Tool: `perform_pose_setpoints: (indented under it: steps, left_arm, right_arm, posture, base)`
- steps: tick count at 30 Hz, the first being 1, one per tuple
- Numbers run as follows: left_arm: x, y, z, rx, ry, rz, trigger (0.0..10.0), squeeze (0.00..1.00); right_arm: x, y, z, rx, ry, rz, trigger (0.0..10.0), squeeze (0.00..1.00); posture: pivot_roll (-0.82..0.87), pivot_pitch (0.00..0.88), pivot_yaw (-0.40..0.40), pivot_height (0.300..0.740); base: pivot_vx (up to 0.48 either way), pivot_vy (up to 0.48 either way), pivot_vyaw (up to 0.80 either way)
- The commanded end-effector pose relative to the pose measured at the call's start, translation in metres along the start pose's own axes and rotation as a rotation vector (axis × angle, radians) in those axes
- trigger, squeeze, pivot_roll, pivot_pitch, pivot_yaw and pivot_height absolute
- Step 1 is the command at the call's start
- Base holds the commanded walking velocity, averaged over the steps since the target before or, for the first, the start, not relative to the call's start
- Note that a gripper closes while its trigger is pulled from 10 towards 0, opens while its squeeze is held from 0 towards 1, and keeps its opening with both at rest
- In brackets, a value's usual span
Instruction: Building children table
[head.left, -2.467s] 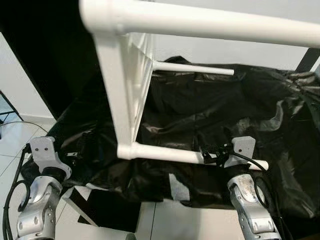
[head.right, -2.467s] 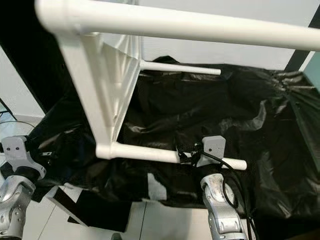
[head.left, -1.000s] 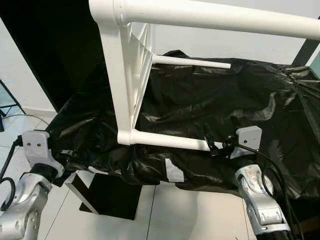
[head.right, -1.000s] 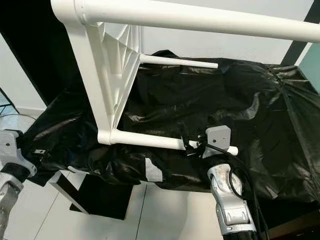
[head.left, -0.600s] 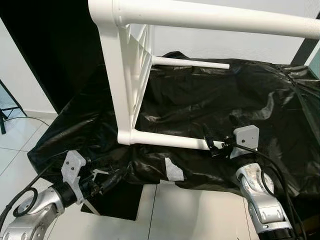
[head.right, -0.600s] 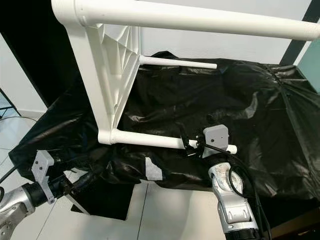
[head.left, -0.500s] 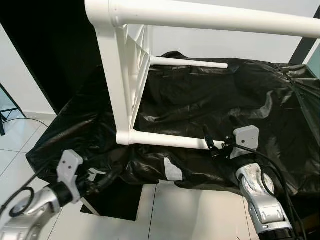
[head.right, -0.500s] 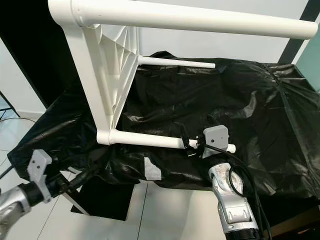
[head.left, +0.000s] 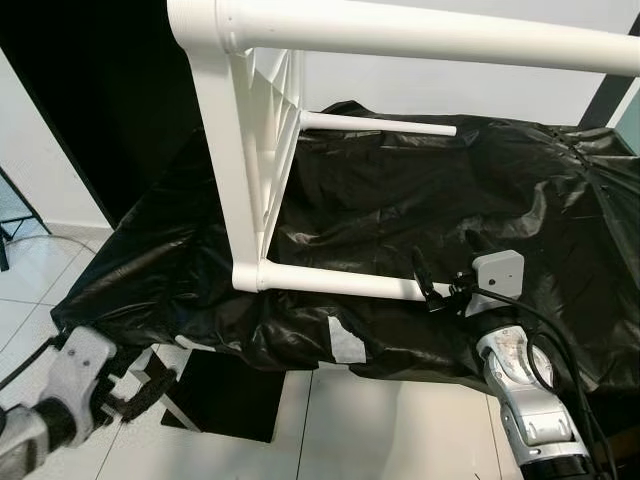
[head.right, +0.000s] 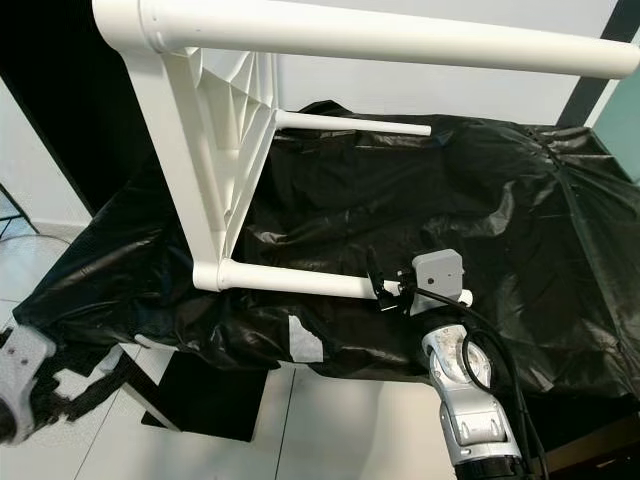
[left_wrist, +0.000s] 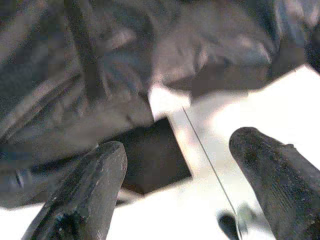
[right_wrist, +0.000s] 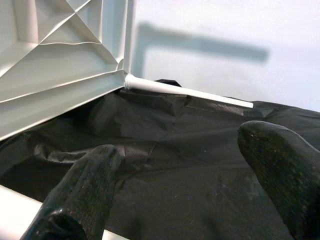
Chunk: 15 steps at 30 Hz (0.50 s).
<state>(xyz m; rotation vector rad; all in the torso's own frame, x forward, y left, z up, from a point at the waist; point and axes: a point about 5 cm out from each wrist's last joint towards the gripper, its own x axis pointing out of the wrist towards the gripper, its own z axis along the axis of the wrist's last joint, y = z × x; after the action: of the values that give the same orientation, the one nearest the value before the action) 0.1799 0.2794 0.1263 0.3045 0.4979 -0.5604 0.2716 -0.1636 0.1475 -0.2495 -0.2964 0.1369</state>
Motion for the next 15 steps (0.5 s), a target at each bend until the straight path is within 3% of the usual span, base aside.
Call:
perform_pose_setpoints:
  steps: [1, 4, 9, 13, 14, 15]
  left_arm:
    - [0.002, -0.013, 0.000, -0.002, 0.000, -0.104, 10.0, 0.00]
    - [0.005, -0.007, 0.007, -0.011, -0.061, -0.048, 10.0, 0.00]
    - [0.001, 0.023, 0.030, -0.048, -0.212, 0.095, 10.0, 0.00]
    - [0.000, 0.031, 0.041, -0.015, -0.273, 0.132, 10.0, 0.00]
    - [0.002, 0.033, 0.046, -0.005, -0.294, 0.140, 10.0, 0.00]
    - [0.005, 0.034, 0.050, -0.005, -0.316, 0.144, 10.0, 0.00]
  right_arm:
    - [0.003, 0.003, 0.002, -0.007, -0.014, 0.025, 10.0, 0.00]
    - [0.003, 0.004, 0.002, -0.004, -0.017, 0.031, 10.0, 0.00]
    - [0.002, 0.008, 0.005, -0.022, -0.031, 0.067, 10.0, 0.00]
    - [0.001, 0.012, 0.010, -0.059, -0.054, 0.113, 10.0, 0.00]
    - [0.000, 0.013, 0.012, -0.075, -0.068, 0.128, 10.0, 0.13]
    - [0.000, 0.015, 0.016, -0.091, -0.086, 0.146, 10.0, 1.00]
  posture:
    - [0.08, 0.000, -0.027, 0.740]
    - [0.08, 0.000, -0.034, 0.740]
    - [0.08, 0.000, -0.034, 0.740]
    - [0.07, 0.000, -0.023, 0.740]
    - [0.06, 0.000, -0.019, 0.740]
    - [0.06, 0.000, -0.017, 0.740]
  base:
    - [0.000, 0.000, 0.00]
    - [0.000, 0.000, 0.00]
    - [0.000, 0.000, 0.00]
    - [0.000, 0.000, 0.00]
    - [0.000, 0.000, 0.00]
    - [0.000, 0.000, 0.00]
